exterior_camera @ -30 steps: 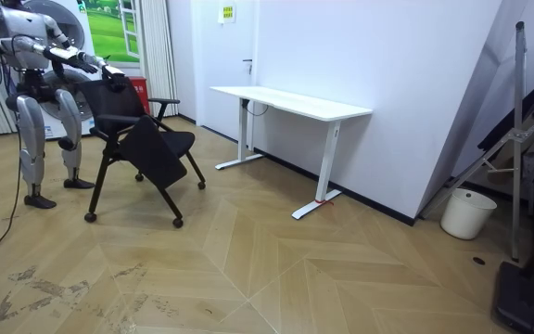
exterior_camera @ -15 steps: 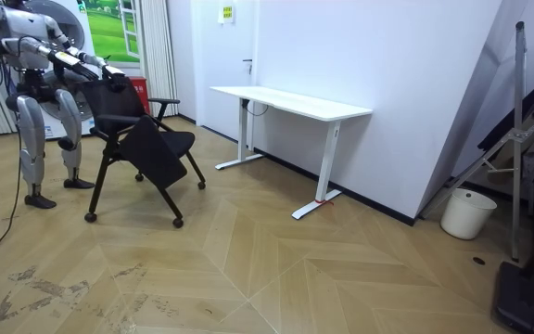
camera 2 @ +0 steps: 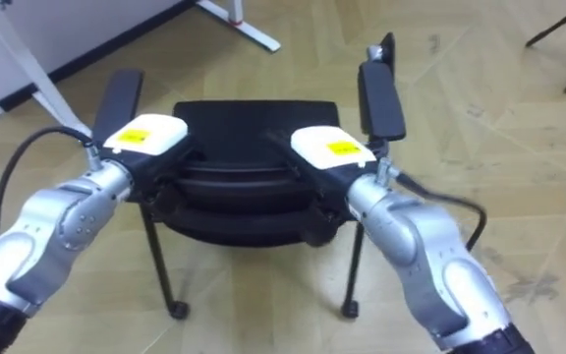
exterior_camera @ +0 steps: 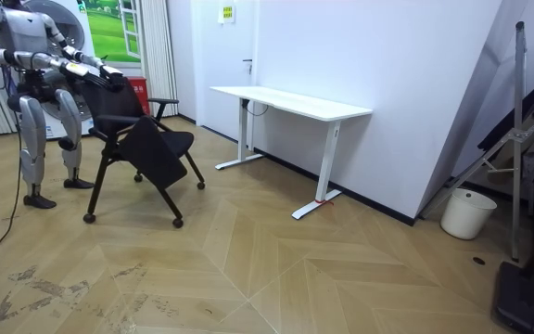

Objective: Push chair

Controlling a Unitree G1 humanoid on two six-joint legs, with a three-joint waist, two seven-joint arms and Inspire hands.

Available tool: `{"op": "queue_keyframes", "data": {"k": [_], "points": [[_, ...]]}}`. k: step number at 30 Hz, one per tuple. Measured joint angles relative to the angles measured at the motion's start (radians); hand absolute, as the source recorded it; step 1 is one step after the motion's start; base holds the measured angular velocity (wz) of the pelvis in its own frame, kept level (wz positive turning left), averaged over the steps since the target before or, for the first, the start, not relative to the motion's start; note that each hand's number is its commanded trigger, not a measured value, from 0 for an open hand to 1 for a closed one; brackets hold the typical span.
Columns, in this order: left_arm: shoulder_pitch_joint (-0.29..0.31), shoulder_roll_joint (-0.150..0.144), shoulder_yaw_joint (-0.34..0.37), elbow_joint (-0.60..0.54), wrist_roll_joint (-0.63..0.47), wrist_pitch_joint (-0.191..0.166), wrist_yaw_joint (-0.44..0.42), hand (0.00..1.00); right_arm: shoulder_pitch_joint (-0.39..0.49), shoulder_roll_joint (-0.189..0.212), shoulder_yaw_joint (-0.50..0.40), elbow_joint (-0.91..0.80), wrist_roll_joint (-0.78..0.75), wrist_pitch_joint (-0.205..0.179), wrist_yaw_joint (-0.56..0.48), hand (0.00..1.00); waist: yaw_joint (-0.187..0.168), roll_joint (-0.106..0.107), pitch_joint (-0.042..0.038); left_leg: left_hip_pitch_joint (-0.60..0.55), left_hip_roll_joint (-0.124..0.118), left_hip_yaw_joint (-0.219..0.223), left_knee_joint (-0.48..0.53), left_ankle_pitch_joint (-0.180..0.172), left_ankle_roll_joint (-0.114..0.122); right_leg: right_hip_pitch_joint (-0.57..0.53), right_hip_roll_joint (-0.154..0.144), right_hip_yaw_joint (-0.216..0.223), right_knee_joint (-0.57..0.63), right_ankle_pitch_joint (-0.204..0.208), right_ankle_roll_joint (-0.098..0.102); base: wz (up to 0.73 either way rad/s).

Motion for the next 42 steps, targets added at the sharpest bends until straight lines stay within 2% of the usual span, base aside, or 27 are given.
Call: {"op": "queue_keyframes", "data": {"k": [3, 6, 7, 8, 10, 14, 18, 19, 20, 21, 32, 35, 36, 42], "points": [[0.001, -0.014, -0.007, 0.013, -0.001, -0.002, 0.014, 1.00, 0.003, 0.024, 0.021, 0.058, -0.067, -0.001, -0.089, 0.00, 0.005, 0.004, -0.0015, 0.006, 0.000, -0.008, 0.000, 0.000, 0.000, 0.003, 0.000, -0.017, -0.001, 0.000, 0.000, 0.05], [0.001, -0.018, -0.007, 0.029, -0.001, -0.005, 0.023, 1.00, 0.003, 0.027, 0.043, 0.092, -0.098, -0.003, -0.152, 0.00, 0.000, 0.006, -0.0027, 0.010, -0.001, -0.014, 0.000, 0.000, 0.000, 0.013, -0.001, -0.026, -0.001, 0.000, 0.000, 0.05], [0.001, -0.018, -0.012, 0.039, -0.001, -0.004, 0.030, 1.00, 0.001, 0.028, 0.066, 0.132, -0.103, -0.004, -0.216, 0.00, -0.013, 0.007, -0.0035, 0.010, -0.002, -0.019, 0.003, 0.000, 0.000, 0.018, -0.002, -0.048, -0.001, 0.000, 0.000, 0.14], [0.001, -0.018, -0.013, 0.042, -0.003, -0.003, 0.033, 1.00, -0.002, 0.030, 0.073, 0.146, -0.108, -0.005, -0.238, 0.00, -0.015, 0.007, -0.0045, 0.009, -0.003, -0.019, 0.003, 0.000, 0.000, 0.018, -0.002, -0.051, 0.000, 0.000, 0.000, 0.11], [0.000, -0.021, -0.014, 0.051, -0.003, -0.003, 0.041, 1.00, -0.006, 0.031, 0.094, 0.187, -0.134, -0.011, -0.316, 0.00, -0.015, 0.011, -0.0114, -0.002, -0.002, -0.019, 0.006, 0.000, 0.000, 0.011, -0.002, -0.052, 0.000, 0.000, 0.000, 0.00], [0.000, -0.034, -0.014, 0.065, -0.003, -0.001, 0.047, 1.00, -0.006, 0.031, 0.118, 0.232, -0.145, -0.011, -0.404, 0.00, -0.011, 0.019, -0.0168, -0.002, -0.002, -0.019, 0.008, 0.000, 0.000, 0.012, -0.002, -0.057, 0.000, 0.000, 0.000, 0.00], [0.000, -0.040, -0.015, 0.063, -0.003, 0.004, 0.054, 1.00, -0.009, 0.031, 0.130, 0.266, -0.149, -0.012, -0.477, 0.00, -0.011, 0.020, -0.0178, -0.017, -0.002, -0.023, 0.020, 0.000, 0.000, 0.008, -0.002, -0.067, 0.000, 0.000, 0.000, 0.04], [0.000, -0.040, -0.015, 0.059, -0.003, 0.006, 0.053, 1.00, -0.009, 0.031, 0.130, 0.266, -0.151, -0.012, -0.482, 0.09, -0.011, 0.020, -0.0178, -0.021, -0.002, -0.024, 0.021, 0.000, 0.000, 0.005, -0.002, -0.067, 0.000, 0.000, 0.000, 0.03], [0.000, -0.039, -0.015, 0.051, -0.003, 0.009, 0.047, 1.00, -0.009, 0.030, 0.130, 0.267, -0.161, -0.011, -0.491, 0.67, -0.011, 0.020, -0.0178, -0.028, -0.002, -0.024, 0.024, 0.000, 0.000, -0.001, -0.002, -0.068, 0.000, 0.000, 0.000, 0.00], [0.000, -0.038, -0.015, 0.047, -0.002, 0.011, 0.040, 1.00, -0.009, 0.030, 0.130, 0.269, -0.166, -0.011, -0.498, 1.00, -0.010, 0.020, -0.0178, -0.032, -0.002, -0.024, 0.027, 0.000, 0.001, -0.004, -0.002, -0.068, 0.000, 0.000, 0.000, 0.00], [0.000, -0.039, -0.015, 0.028, -0.002, 0.026, 0.016, 1.00, -0.010, 0.030, 0.132, 0.283, -0.170, -0.012, -0.529, 1.00, -0.007, 0.020, -0.0178, -0.034, -0.002, -0.024, 0.029, 0.001, 0.001, -0.005, -0.002, -0.067, 0.000, 0.000, 0.000, 0.00], [0.000, -0.045, -0.024, 0.019, -0.002, 0.018, 0.013, 1.00, -0.044, 0.050, 0.130, 0.333, -0.166, 0.001, -0.553, 1.00, 0.006, 0.020, -0.0176, -0.034, -0.003, -0.024, 0.029, 0.001, 0.001, -0.005, -0.002, -0.066, -0.001, 0.000, 0.000, 0.00], [0.000, -0.048, -0.028, 0.017, -0.002, 0.017, 0.011, 1.00, -0.041, 0.044, 0.129, 0.334, -0.169, 0.002, -0.554, 1.00, 0.013, 0.019, -0.0174, -0.034, -0.002, -0.025, 0.028, 0.001, 0.001, -0.004, -0.002, -0.067, -0.001, 0.000, 0.000, 0.04], [0.000, -0.047, -0.033, 0.018, -0.002, 0.012, 0.011, 1.00, -0.043, 0.043, 0.129, 0.359, -0.171, -0.016, -0.585, 1.00, 0.012, 0.019, -0.0170, -0.027, -0.004, -0.029, 0.027, 0.001, 0.001, 0.006, -0.002, -0.067, -0.006, 0.000, 0.000, 0.01]]}}
